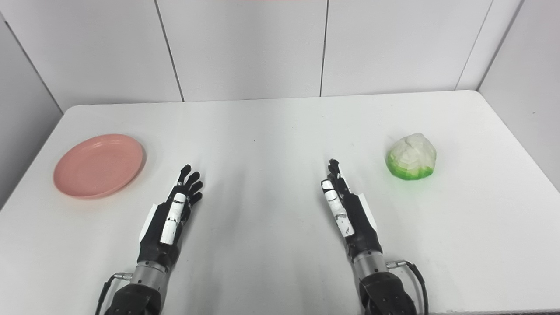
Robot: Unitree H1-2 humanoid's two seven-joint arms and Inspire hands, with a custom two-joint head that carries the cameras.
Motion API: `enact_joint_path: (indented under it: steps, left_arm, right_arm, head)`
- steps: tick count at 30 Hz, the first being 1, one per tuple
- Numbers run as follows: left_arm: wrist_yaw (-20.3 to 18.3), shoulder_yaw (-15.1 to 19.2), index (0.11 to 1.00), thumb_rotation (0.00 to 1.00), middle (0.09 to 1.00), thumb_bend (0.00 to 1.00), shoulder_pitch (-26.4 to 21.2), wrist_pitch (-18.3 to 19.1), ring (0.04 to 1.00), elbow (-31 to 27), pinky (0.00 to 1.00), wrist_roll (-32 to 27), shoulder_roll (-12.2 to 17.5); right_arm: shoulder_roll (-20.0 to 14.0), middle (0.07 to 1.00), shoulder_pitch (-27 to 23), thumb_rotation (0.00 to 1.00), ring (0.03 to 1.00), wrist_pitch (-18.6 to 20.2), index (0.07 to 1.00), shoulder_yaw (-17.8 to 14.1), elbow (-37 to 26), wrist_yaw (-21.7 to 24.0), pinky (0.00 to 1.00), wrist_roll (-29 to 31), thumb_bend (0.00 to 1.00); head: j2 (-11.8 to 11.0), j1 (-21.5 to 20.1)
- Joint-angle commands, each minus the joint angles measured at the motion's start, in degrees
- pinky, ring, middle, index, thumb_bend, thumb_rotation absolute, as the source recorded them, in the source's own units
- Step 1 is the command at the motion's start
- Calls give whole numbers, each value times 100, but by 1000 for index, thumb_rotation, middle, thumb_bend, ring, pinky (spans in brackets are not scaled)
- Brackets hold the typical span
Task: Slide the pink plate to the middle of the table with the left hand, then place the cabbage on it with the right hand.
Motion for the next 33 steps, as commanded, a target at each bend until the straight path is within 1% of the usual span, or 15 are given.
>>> enact_joint_path:
  steps: [1,5,24,28,31,33]
  left_arm:
    - [-25,3,970,1000,968,382,4,49,953,28,946,-1,34]
    - [-7,6,966,1000,964,389,5,3,948,51,938,21,30]
    - [-22,4,968,1000,965,385,6,46,950,27,945,4,34]
    - [-22,-3,969,1000,965,395,-2,2,950,62,943,27,47]
    - [-19,4,968,1000,964,390,-2,-19,949,99,942,15,41]
    - [-4,-1,967,1000,963,404,-7,-58,947,163,939,42,36]
  right_arm:
    - [16,1000,-74,1000,1000,24,1000,36,-28,69,1000,29,415]
    - [21,1000,-73,1000,1000,12,1000,31,-24,74,1000,49,405]
    - [29,1000,-67,1000,1000,54,1000,25,-33,67,1000,53,409]
    - [27,1000,-75,1000,1000,9,1000,26,-12,67,1000,49,409]
    - [26,1000,-73,1000,1000,16,1000,20,-1,63,1000,49,412]
    - [14,1000,-76,1000,1000,13,1000,9,18,73,1000,68,414]
  head:
    - [0,6]
    - [0,9]
    - [-9,19]
    - [-8,24]
    - [-28,76]
    - [-54,254]
